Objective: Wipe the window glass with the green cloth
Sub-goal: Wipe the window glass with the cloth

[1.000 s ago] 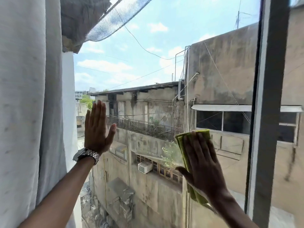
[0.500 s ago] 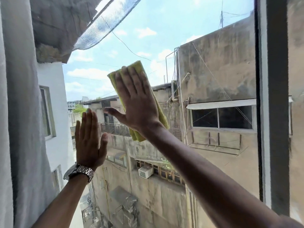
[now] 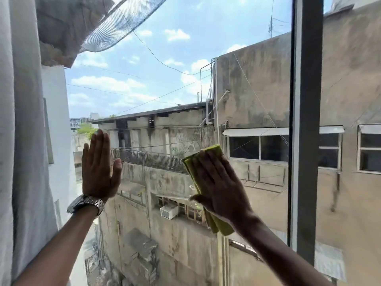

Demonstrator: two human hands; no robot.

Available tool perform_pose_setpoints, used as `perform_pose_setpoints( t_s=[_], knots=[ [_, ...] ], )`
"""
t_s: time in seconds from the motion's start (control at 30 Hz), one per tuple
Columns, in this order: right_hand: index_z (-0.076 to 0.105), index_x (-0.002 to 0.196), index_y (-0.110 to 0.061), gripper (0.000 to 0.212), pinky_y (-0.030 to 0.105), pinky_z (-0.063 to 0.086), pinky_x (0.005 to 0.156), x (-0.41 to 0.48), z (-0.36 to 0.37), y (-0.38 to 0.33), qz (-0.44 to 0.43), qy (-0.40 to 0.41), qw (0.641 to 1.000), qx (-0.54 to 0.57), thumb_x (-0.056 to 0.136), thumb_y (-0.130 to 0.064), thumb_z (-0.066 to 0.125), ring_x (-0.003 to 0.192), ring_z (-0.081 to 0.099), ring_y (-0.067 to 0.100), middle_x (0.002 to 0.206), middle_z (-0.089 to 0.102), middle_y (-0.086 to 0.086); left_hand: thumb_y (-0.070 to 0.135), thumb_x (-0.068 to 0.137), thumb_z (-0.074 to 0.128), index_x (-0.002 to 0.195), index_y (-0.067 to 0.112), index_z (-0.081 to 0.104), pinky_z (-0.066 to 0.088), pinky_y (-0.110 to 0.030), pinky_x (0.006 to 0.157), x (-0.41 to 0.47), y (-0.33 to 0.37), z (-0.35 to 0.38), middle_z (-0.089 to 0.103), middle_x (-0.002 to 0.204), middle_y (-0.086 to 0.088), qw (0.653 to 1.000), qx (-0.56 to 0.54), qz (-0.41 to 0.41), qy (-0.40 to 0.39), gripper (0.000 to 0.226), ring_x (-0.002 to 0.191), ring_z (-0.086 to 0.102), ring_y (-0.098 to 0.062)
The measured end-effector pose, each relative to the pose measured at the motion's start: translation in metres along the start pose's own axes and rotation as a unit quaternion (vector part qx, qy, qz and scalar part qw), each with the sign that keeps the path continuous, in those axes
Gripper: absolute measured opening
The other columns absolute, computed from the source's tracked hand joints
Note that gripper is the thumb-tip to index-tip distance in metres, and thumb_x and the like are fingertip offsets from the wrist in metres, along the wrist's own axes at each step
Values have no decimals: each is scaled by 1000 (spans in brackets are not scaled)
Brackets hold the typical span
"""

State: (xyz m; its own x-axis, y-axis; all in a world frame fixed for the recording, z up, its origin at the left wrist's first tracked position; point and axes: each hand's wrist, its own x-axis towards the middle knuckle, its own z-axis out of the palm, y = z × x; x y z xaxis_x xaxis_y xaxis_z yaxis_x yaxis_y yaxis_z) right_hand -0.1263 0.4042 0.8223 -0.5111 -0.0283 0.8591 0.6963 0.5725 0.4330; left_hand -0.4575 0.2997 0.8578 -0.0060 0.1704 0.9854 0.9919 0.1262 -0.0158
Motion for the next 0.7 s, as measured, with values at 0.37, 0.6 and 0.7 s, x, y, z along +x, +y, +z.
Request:
perform_pose_setpoints(
  t_s=[0.37,0.6,0.7],
  knots=[
    [27,158,-8,97,50,7,126,207,-12,-57,144,57,987,38,91,-78,29,157,13,33,167,21,17,40,100,27,159,0,15,2,-41,132,-3,-9,10,10,169,-10,999,3,27,37,72,160,8,-27],
    [17,161,-11,80,49,4,127,215,-4,-106,27,-48,998,19,101,-65,19,157,9,32,169,13,15,33,101,33,154,-8,26,10,-47,131,-4,-11,14,26,163,-28,999,24,24,36,68,155,22,-39],
    [19,160,-10,63,48,15,126,212,-31,-93,-5,-93,995,20,107,-42,28,154,19,32,168,19,16,27,100,33,156,-8,19,12,-49,131,0,12,-8,18,166,-26,999,21,-10,-23,67,157,16,-38]
  ],
)
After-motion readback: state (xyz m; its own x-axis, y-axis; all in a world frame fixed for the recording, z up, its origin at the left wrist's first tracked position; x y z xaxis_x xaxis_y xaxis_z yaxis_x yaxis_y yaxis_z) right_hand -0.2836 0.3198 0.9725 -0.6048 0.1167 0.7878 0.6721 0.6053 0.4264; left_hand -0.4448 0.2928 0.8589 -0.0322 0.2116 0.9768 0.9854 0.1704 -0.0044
